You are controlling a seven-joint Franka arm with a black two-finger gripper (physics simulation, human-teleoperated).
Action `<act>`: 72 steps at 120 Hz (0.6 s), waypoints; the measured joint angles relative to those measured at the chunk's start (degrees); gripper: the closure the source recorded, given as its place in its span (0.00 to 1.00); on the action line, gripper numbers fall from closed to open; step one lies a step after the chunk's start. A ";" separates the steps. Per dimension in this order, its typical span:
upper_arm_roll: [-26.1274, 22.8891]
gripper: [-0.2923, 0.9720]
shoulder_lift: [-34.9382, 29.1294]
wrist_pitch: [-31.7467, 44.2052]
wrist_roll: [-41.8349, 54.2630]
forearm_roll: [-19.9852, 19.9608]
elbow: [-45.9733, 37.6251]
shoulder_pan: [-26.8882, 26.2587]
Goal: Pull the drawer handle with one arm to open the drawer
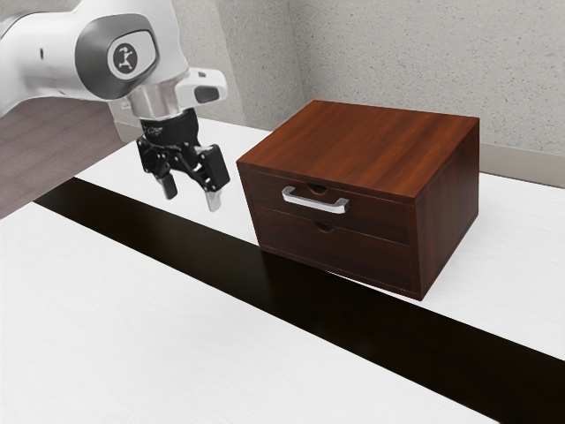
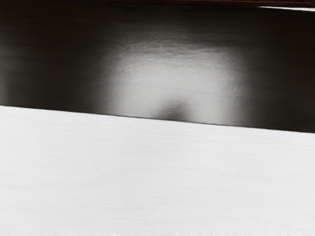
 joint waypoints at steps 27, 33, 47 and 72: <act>0.25 0.23 -0.30 -0.62 1.26 -0.63 0.12 0.40; 0.39 0.23 -2.59 -1.09 1.43 -0.92 2.40 0.31; 0.14 0.23 -7.23 -2.41 -1.59 -2.49 4.55 0.84; -0.96 0.23 -7.20 -4.34 -19.93 -7.15 4.75 2.94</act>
